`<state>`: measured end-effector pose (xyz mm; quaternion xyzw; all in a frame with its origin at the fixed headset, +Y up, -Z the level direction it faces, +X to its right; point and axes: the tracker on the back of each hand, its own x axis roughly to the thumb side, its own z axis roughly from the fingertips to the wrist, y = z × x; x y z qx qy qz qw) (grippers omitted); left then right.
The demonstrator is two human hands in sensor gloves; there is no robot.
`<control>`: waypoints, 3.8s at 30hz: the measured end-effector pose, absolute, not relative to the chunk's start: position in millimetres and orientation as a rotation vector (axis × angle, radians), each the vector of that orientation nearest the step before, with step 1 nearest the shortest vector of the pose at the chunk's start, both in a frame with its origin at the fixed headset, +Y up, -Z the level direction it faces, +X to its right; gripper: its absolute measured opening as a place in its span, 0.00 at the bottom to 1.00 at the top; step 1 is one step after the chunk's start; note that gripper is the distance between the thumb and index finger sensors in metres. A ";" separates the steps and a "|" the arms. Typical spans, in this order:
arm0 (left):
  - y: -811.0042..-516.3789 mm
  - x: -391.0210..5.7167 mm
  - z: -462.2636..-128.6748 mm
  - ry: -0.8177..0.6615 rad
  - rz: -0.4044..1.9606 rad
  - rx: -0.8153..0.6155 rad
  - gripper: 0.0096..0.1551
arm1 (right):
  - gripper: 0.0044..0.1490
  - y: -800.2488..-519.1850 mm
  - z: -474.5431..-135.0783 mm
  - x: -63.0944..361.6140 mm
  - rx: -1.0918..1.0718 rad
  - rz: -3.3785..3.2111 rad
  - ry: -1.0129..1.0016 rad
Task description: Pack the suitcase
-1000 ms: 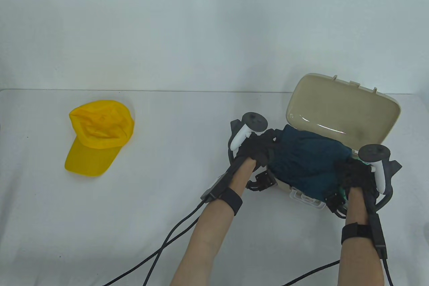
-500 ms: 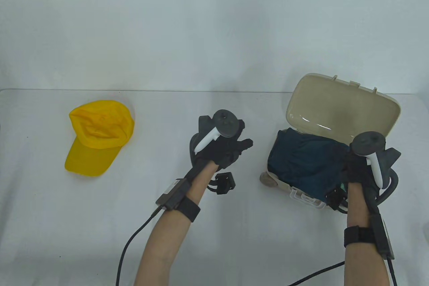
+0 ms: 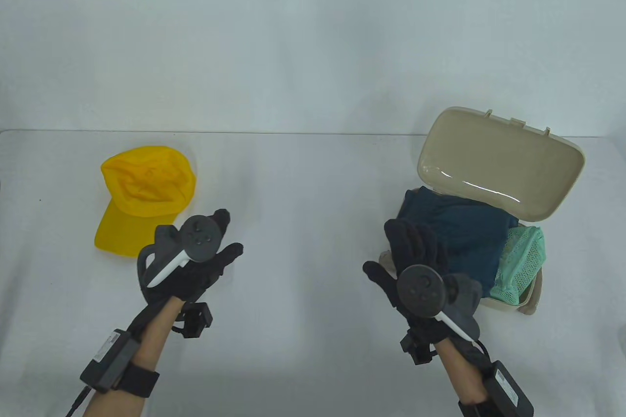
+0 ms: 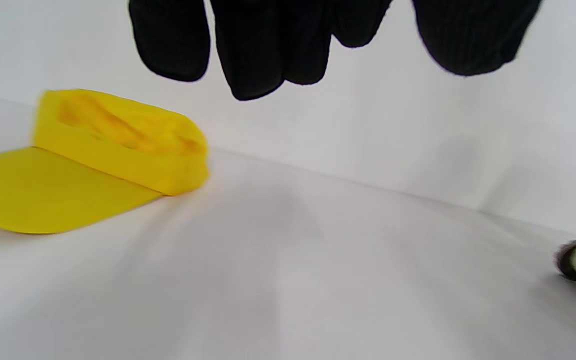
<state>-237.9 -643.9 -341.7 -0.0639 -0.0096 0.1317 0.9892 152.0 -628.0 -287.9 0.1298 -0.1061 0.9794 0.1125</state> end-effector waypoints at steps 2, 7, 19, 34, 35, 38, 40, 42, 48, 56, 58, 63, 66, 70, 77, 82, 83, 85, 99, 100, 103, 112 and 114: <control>-646.3 -259.7 -337.7 0.025 0.257 -0.115 0.46 | 0.57 -638.4 -282.8 143.8 0.447 2.914 -0.308; -657.4 -315.2 -338.6 0.134 0.154 -0.121 0.48 | 0.59 -655.1 -279.2 133.8 0.544 3.010 -0.262; -708.7 -389.3 -388.3 0.314 -0.114 -0.380 0.59 | 0.60 -661.6 -285.5 137.5 0.509 2.998 -0.179; -752.5 -391.4 -422.7 0.310 -0.273 -0.414 0.46 | 0.59 -665.9 -289.8 138.2 0.498 2.975 -0.088; -751.7 -390.2 -422.3 0.319 -0.280 -0.371 0.43 | 0.60 -665.6 -289.6 138.0 0.499 2.975 -0.087; -745.1 -386.6 -420.6 0.332 -0.280 -0.288 0.37 | 0.59 -665.6 -289.3 137.6 0.498 2.976 -0.087; -737.3 -384.0 -417.9 0.335 -0.264 -0.242 0.36 | 0.59 -665.7 -289.4 137.8 0.496 2.974 -0.090; -726.0 -380.0 -413.4 0.325 -0.256 -0.209 0.35 | 0.59 -665.8 -289.5 138.1 0.499 2.966 -0.086; -679.4 -357.8 -385.6 0.292 -0.202 0.009 0.34 | 0.59 -663.4 -288.2 139.6 0.506 2.940 -0.103; -615.1 -298.9 -336.4 0.196 -0.180 0.237 0.34 | 0.59 -656.0 -282.0 141.0 0.523 2.928 -0.176; -605.2 -282.0 -326.4 0.164 -0.171 0.271 0.34 | 0.59 -655.8 -281.7 141.1 0.527 2.921 -0.170; -596.9 -235.0 -301.7 0.052 -0.213 0.347 0.35 | 0.59 -658.4 -281.6 139.4 0.533 2.940 -0.167; -605.7 -213.2 -290.4 -0.013 -0.193 0.375 0.34 | 0.59 -658.8 -281.8 139.4 0.534 2.940 -0.166; -622.9 -193.4 -283.5 -0.074 -0.210 0.389 0.34 | 0.59 -660.7 -283.2 139.7 0.521 2.953 -0.155; -639.3 -185.6 -280.3 -0.142 -0.214 0.399 0.34 | 0.59 -654.9 -286.9 140.8 0.486 2.936 -0.153; -635.7 -183.7 -275.0 -0.169 -0.166 0.415 0.34 | 0.58 -622.2 -309.9 131.4 0.452 2.922 -0.142; -635.1 -182.3 -273.5 -0.178 -0.164 0.420 0.34 | 0.58 -610.7 -318.6 128.4 0.438 2.912 -0.137; -633.3 -180.1 -270.6 -0.192 -0.157 0.432 0.34 | 0.58 -587.8 -338.1 122.2 0.390 2.911 -0.147; -619.5 -178.6 -255.4 -0.263 -0.076 0.505 0.34 | 0.65 -576.3 -455.7 115.3 0.198 2.579 0.455; -619.2 -178.5 -254.9 -0.268 -0.071 0.508 0.34 | 0.66 -581.0 -458.1 115.7 0.218 2.545 0.494; -619.1 -177.3 -252.9 -0.303 -0.045 0.516 0.34 | 0.67 -602.5 -464.5 114.2 0.311 2.293 0.667; -628.9 -174.9 -257.2 -0.392 -0.078 0.442 0.34 | 0.67 -609.0 -459.8 101.8 0.513 1.937 0.807; -632.1 -172.5 -258.9 -0.391 -0.119 0.419 0.34 | 0.65 -600.1 -456.6 98.0 0.526 1.998 0.806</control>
